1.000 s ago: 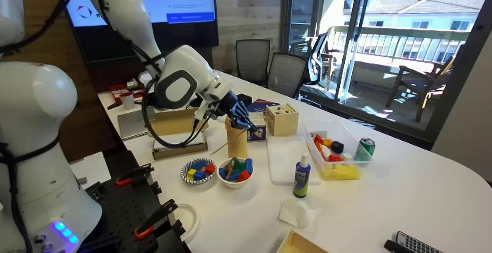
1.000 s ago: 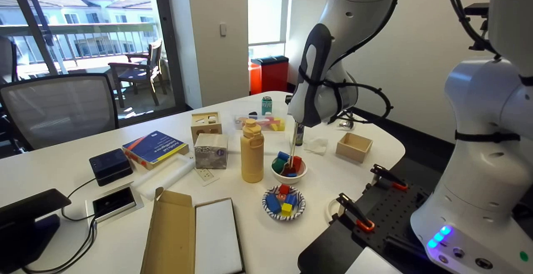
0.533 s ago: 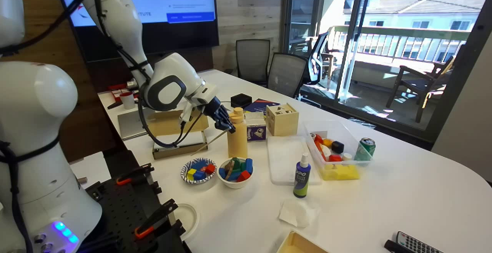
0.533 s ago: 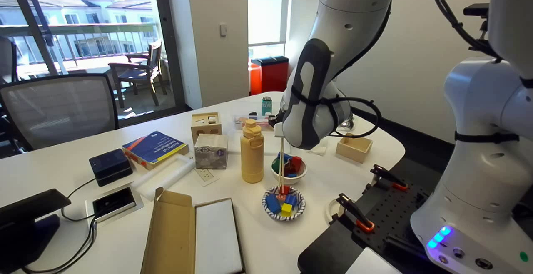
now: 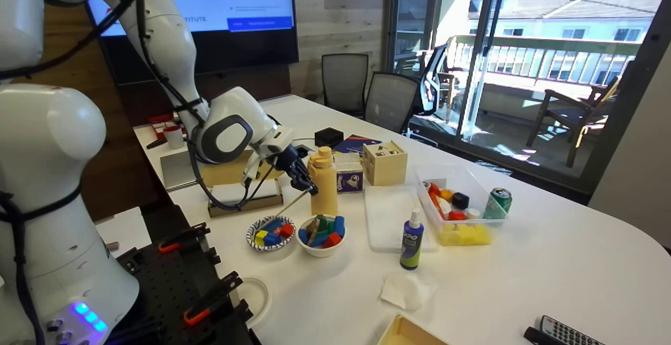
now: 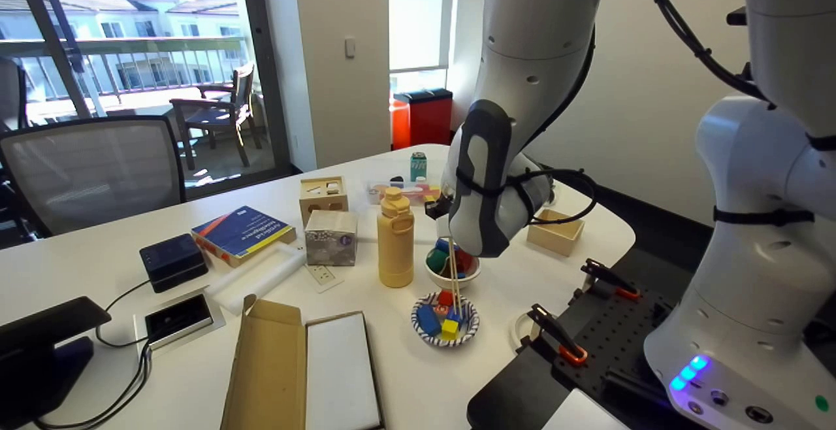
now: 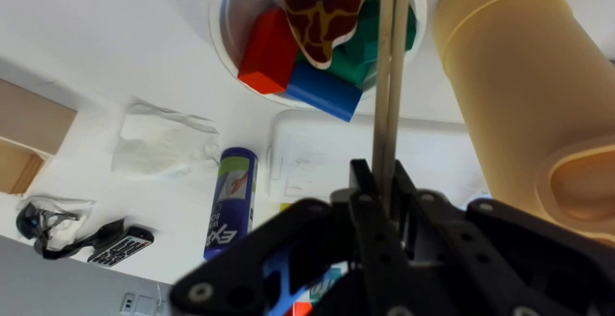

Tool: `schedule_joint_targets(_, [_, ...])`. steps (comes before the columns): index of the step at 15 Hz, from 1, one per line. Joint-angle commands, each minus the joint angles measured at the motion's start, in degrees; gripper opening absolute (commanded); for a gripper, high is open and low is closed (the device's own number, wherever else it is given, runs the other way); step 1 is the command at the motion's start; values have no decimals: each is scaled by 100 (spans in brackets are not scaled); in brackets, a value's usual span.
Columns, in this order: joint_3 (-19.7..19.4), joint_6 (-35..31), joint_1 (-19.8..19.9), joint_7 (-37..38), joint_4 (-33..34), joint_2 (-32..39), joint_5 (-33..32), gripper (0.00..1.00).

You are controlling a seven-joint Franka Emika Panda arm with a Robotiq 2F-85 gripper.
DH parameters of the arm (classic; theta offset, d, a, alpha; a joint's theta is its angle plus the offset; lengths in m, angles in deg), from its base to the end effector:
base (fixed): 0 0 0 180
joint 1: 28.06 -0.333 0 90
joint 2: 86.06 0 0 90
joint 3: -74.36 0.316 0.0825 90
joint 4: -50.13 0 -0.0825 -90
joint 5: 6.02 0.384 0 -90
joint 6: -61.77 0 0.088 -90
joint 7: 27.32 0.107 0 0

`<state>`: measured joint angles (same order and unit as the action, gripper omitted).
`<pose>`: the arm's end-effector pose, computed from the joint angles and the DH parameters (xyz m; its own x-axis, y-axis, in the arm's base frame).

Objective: Use the chopsticks to stir the contents of the plate with blue markings

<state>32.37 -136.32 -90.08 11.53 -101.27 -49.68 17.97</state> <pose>0.4283 0.0635 0.1488 0.6896 -0.4492 0.5681 -0.5509 -0.8345 0.0088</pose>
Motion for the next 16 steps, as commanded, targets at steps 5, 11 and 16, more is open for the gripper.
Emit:
schedule_joint_targets(5, [87,0,-93,457,562,947,-62,3])
schedule_joint_targets(11, [-96,0,-248,1015,1142,1632,47,3])
schedule_joint_targets(16, [94,0,-106,1358,1240,1698,-101,3])
